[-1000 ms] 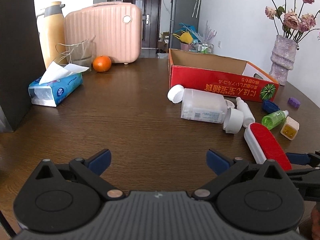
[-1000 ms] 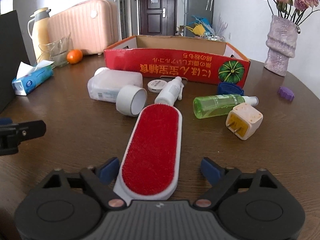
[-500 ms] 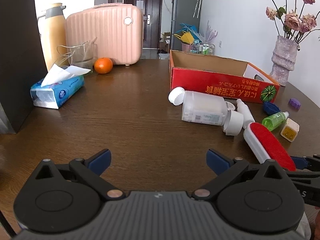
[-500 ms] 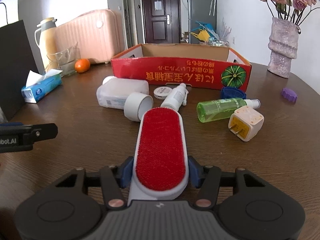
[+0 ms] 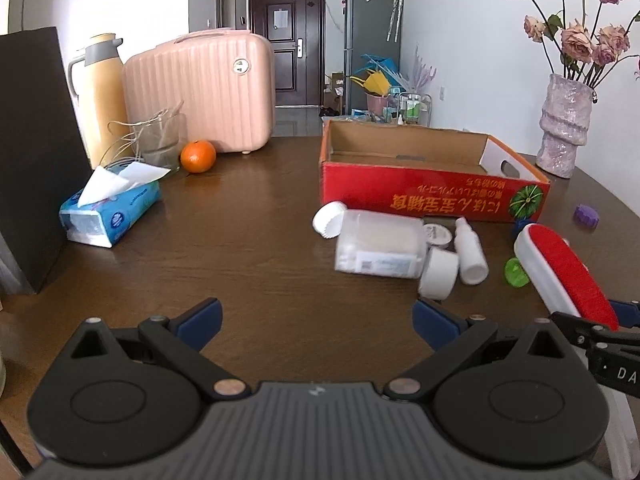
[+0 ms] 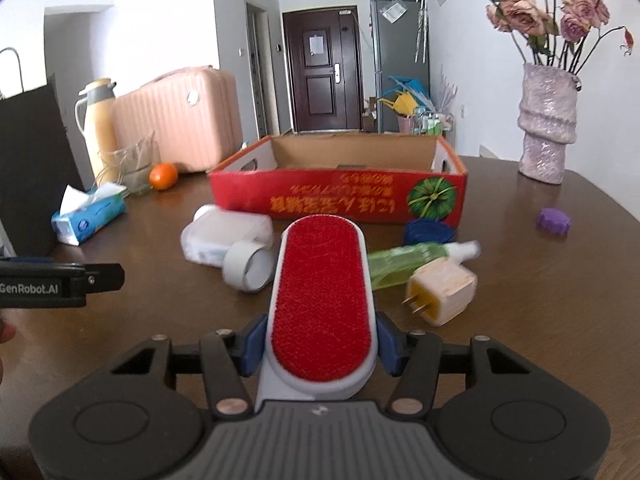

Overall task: Organize rigid objects
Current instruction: 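Grasp the white tape roll with the left tool while the right tool holds the lint brush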

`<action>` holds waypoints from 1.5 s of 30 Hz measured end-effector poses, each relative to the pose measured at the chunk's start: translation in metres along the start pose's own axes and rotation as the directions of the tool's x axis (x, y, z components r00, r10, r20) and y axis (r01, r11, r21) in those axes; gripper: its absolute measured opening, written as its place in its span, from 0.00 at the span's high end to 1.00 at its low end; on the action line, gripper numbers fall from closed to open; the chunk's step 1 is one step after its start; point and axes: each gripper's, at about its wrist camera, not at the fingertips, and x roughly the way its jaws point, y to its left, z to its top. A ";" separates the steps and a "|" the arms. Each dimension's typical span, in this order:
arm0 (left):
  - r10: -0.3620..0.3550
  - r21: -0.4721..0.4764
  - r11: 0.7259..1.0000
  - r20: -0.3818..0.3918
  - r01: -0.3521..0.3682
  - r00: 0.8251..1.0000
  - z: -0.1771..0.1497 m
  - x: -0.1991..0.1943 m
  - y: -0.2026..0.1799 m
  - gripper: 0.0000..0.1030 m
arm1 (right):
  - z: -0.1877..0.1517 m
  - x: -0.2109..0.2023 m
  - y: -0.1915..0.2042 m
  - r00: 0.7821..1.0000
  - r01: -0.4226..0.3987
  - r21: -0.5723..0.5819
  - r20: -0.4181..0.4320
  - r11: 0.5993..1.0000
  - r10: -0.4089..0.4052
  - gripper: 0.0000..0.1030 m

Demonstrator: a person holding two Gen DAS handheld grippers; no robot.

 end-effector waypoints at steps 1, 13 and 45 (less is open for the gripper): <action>0.001 0.002 1.000 0.000 -0.001 1.000 0.002 0.001 -0.004 0.00 | 0.002 0.000 -0.005 1.000 0.003 0.000 0.006 1.000 -0.003 0.47; 0.015 0.046 0.999 -0.016 -0.014 1.000 0.020 0.032 -0.052 0.00 | 0.023 0.011 -0.053 0.999 0.026 -0.017 0.043 1.000 -0.026 0.47; -0.059 0.072 0.995 -0.040 0.062 0.997 0.016 0.092 -0.090 0.52 | 0.023 0.035 -0.086 0.996 0.022 0.071 0.085 0.997 -0.028 0.47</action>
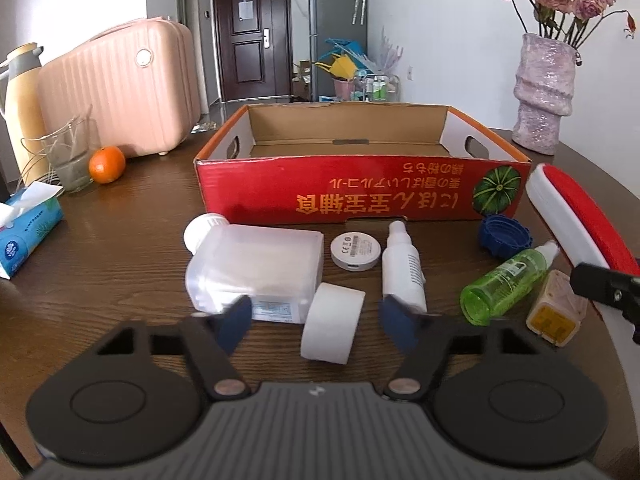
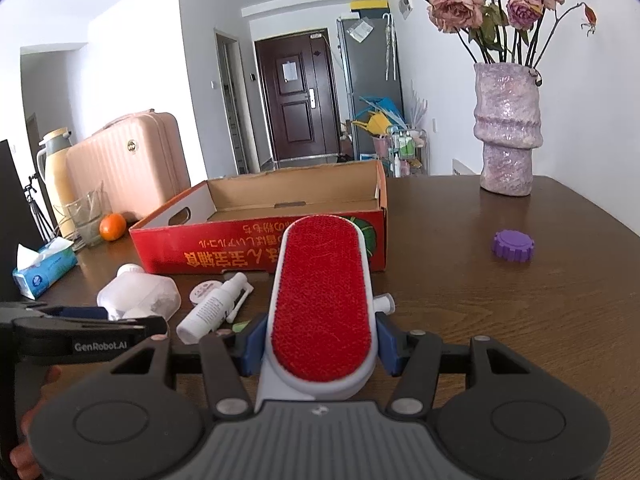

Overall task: Organize rigid objects
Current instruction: 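Grasp the white tape roll with the left tool while the right tool holds the lint brush, then carry the tape roll and lint brush over the cardboard box with both tools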

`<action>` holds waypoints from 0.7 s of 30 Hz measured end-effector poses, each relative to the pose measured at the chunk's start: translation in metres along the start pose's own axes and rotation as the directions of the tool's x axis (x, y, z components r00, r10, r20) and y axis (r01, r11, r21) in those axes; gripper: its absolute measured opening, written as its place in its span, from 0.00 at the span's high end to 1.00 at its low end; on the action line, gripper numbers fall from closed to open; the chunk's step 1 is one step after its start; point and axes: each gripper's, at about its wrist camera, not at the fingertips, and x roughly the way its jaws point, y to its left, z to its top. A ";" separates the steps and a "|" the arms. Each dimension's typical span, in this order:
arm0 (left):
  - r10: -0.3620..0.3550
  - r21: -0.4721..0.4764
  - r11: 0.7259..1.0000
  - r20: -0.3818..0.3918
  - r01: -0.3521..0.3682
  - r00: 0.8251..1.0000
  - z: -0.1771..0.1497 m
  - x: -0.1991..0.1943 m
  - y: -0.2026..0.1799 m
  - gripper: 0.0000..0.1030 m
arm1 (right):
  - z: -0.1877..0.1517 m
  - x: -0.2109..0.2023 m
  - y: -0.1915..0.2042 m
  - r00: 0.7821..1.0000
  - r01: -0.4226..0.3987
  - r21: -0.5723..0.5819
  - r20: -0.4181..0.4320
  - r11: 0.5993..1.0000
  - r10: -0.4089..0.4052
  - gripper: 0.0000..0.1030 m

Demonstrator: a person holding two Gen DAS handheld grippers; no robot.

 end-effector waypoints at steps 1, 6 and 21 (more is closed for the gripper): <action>-0.015 -0.002 1.000 -0.011 0.015 1.000 0.000 0.001 0.001 0.70 | 0.000 -0.001 0.001 1.000 0.001 -0.006 0.006 1.000 -0.001 0.47; -0.043 -0.008 0.999 -0.005 0.043 0.999 -0.003 -0.003 0.001 0.75 | -0.001 -0.007 0.005 0.999 0.007 -0.023 0.035 1.000 -0.006 0.47; -0.001 -0.067 0.998 0.086 0.006 0.996 -0.013 -0.062 0.019 0.76 | 0.001 -0.012 0.017 0.999 -0.042 -0.039 0.019 0.998 0.043 0.47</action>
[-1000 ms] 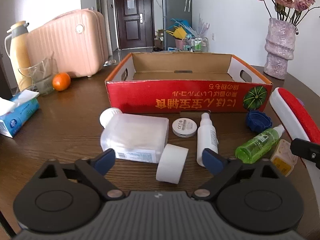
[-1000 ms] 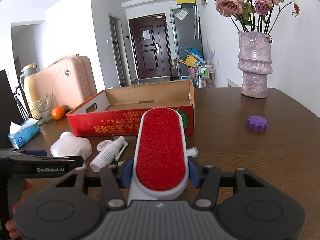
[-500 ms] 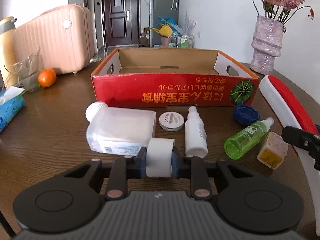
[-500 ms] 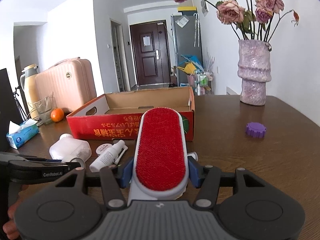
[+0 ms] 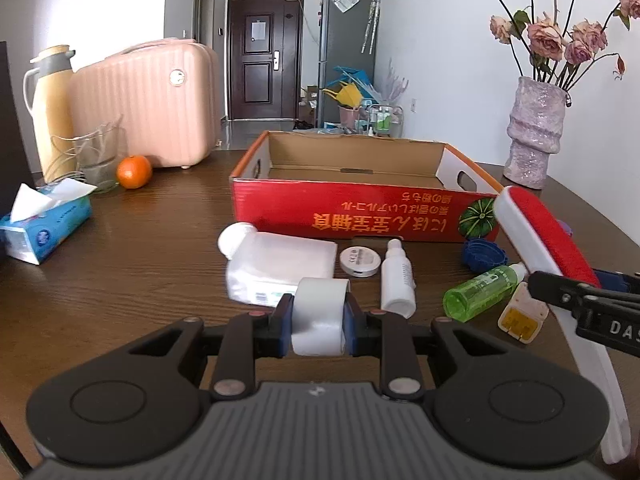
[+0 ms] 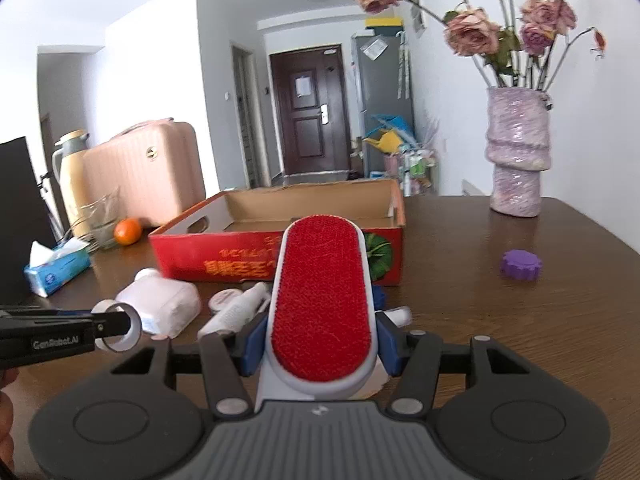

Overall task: Organize rigid objects
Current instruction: 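Carry the tape roll and lint brush over the cardboard box with both tools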

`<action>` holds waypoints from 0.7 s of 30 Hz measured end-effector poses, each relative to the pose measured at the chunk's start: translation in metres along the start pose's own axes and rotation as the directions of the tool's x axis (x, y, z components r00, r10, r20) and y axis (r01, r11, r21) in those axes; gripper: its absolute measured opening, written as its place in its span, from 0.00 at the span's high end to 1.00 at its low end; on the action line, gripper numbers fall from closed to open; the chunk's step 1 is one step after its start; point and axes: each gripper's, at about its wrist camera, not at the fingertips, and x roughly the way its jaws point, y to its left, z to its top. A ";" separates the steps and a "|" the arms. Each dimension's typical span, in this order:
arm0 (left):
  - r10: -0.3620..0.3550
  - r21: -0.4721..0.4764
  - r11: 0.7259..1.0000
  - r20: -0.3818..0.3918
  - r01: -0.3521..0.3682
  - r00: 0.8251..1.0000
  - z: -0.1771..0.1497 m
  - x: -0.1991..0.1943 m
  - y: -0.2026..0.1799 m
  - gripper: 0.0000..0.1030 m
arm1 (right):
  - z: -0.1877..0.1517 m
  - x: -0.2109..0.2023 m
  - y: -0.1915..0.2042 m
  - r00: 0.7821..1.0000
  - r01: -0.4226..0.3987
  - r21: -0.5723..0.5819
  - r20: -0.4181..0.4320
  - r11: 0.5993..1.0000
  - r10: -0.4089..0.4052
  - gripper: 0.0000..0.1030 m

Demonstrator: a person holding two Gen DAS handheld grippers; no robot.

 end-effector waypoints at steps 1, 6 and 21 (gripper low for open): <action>0.008 0.003 1.000 0.003 -0.008 1.000 0.001 -0.003 0.002 0.76 | 0.002 0.001 0.004 1.000 -0.007 -0.010 -0.009 1.000 0.007 0.47; 0.041 -0.040 0.998 0.020 -0.040 0.999 0.012 -0.011 0.016 0.76 | 0.020 0.002 0.027 0.999 -0.041 -0.051 -0.025 0.998 0.040 0.47; 0.044 -0.081 0.996 0.102 -0.036 0.994 0.065 -0.019 0.034 0.76 | 0.075 0.014 0.064 0.999 -0.032 -0.051 0.033 0.998 0.034 0.47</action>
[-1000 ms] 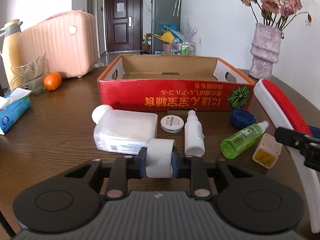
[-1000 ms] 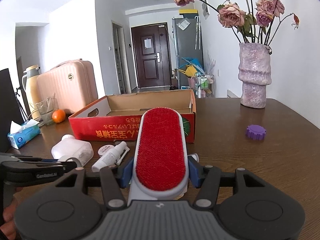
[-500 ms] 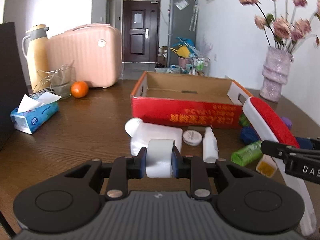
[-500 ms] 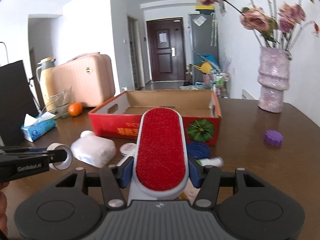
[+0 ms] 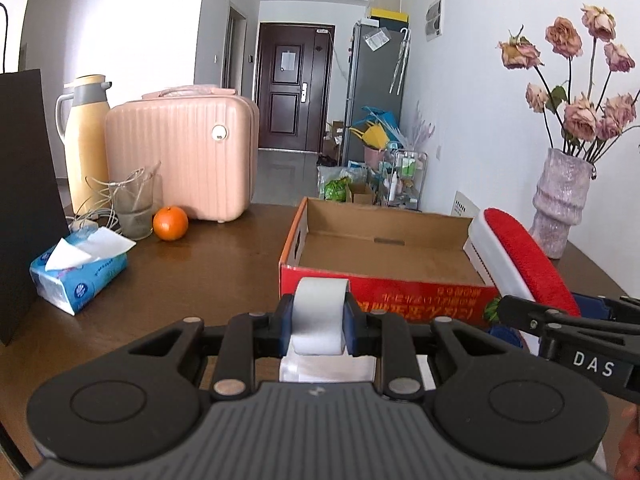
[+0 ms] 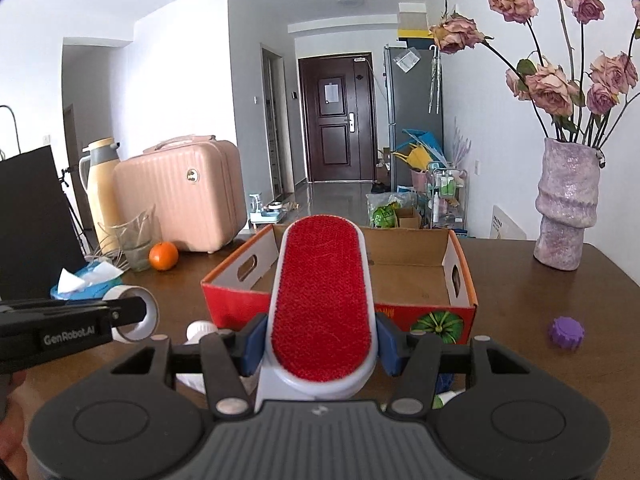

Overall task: Organize rigid objects
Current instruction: 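Carry the tape roll and lint brush over the cardboard box with both tools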

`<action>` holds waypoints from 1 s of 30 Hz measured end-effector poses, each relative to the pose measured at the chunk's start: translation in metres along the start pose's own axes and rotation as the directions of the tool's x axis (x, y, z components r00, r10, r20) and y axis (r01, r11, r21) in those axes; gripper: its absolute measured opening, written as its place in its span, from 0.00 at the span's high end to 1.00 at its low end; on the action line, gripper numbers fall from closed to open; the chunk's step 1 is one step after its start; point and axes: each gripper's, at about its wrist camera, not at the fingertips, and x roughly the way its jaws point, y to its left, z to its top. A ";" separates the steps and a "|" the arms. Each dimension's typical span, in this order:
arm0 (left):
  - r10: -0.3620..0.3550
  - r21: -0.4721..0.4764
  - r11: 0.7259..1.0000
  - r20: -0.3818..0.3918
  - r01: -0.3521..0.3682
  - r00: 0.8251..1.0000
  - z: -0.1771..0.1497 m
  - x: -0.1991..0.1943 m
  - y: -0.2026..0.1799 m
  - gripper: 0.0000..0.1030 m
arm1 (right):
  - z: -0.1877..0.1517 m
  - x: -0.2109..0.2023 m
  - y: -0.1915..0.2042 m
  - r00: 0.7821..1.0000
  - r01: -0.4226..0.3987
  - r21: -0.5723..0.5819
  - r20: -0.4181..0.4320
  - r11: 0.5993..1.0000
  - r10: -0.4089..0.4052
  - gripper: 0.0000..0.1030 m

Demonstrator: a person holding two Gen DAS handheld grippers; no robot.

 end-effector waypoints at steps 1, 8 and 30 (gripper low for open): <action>0.000 0.000 1.000 0.003 0.000 1.000 0.002 0.002 0.000 0.76 | 0.002 0.002 0.000 1.000 0.001 0.006 0.003 1.000 -0.001 0.47; -0.033 0.010 0.999 0.016 0.033 0.999 0.017 0.017 -0.008 0.76 | 0.010 0.012 -0.013 0.999 0.019 0.070 0.041 0.997 -0.022 0.47; -0.035 -0.011 0.999 -0.056 0.034 0.998 0.064 0.143 -0.041 0.76 | 0.053 0.106 -0.061 0.997 0.059 0.136 -0.057 0.989 -0.051 0.47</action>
